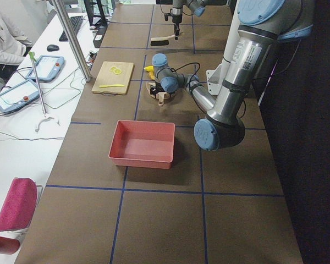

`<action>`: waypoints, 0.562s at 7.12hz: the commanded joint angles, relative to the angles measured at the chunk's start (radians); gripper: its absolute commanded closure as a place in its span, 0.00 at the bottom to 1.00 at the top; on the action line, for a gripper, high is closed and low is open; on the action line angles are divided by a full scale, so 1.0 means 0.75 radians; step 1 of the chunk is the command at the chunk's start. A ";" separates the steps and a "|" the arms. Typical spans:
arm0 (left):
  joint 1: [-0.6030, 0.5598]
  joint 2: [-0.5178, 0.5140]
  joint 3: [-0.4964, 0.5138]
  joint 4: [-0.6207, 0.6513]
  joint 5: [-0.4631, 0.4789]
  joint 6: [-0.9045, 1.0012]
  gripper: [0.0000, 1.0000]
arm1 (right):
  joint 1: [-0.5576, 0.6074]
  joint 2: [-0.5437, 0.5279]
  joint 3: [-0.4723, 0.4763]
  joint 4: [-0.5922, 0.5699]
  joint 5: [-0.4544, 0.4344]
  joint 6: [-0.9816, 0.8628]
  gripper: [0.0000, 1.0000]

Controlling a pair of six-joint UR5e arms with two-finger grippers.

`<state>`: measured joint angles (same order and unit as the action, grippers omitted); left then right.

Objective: Sweep and dump trash into bin
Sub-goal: 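Grasp and lift the dustpan with the left gripper while the right gripper lifts the brush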

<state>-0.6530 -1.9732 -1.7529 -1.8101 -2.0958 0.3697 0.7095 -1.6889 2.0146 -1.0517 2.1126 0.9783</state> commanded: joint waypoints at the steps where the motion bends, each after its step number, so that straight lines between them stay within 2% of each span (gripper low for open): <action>1: 0.020 0.001 0.024 -0.002 0.005 0.004 0.04 | -0.036 0.081 0.005 -0.066 -0.006 0.076 1.00; 3: 0.020 0.001 0.040 -0.004 0.005 0.010 0.12 | -0.125 0.196 0.046 -0.215 -0.043 0.229 1.00; 4: 0.020 0.001 0.046 -0.002 0.007 0.008 0.25 | -0.144 0.243 0.050 -0.274 -0.060 0.252 1.00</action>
<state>-0.6387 -1.9731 -1.7245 -1.8126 -2.0920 0.3759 0.6251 -1.5531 2.0434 -1.1974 2.0857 1.1298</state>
